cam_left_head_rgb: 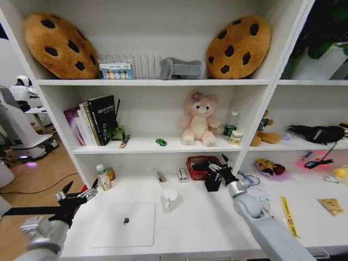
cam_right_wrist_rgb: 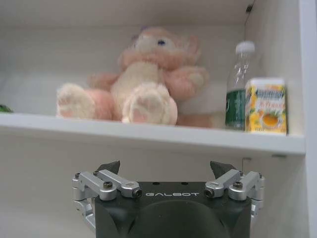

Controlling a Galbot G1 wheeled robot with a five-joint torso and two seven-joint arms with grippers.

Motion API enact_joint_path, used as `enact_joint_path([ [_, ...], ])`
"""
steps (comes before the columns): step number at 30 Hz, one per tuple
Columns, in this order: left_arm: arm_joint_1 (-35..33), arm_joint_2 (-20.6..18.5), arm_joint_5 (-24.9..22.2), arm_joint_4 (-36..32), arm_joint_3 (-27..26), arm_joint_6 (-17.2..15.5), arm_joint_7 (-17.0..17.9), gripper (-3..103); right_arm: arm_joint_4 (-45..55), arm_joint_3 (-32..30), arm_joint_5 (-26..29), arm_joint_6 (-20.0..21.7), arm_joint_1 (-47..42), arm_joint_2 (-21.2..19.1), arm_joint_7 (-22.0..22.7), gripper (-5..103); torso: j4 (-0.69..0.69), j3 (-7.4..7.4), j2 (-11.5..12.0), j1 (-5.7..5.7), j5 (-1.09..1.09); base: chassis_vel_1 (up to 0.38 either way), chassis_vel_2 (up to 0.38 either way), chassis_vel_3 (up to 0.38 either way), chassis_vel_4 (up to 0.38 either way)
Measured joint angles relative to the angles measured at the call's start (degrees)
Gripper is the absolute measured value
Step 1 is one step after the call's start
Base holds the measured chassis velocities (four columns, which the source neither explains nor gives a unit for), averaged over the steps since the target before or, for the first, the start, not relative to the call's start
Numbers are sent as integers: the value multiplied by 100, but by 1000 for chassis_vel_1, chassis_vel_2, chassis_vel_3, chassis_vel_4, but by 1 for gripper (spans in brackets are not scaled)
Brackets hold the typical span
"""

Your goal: Organize the objects on the table.

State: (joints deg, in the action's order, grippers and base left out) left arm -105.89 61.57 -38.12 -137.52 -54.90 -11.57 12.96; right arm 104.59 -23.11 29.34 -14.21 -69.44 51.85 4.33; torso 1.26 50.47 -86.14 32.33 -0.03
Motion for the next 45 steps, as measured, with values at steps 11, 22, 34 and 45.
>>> enact_joint_path([
  [11,-1,-1,0,0,1,0,-1,100,1993,-2387,-418,-169,-3766,1226,-153,100,5,-1,-1,-1,-1,0,0,0,0],
  [22,0,0,0,0,0,0,0,100,2475,-2746,-646,-767,-4955,2417,-373,100,3,0,-1,-1,2,0,0,0,0],
  [34,0,0,0,0,0,0,0,100,2306,-2663,-701,-675,-4610,2337,-329,100,3,0,0,0,2,-14,-9,18,13],
  [45,0,0,0,0,0,0,0,100,2069,-2404,-780,-683,-4300,2273,-297,100,3,1,1,1,2,-157,-182,164,170],
])
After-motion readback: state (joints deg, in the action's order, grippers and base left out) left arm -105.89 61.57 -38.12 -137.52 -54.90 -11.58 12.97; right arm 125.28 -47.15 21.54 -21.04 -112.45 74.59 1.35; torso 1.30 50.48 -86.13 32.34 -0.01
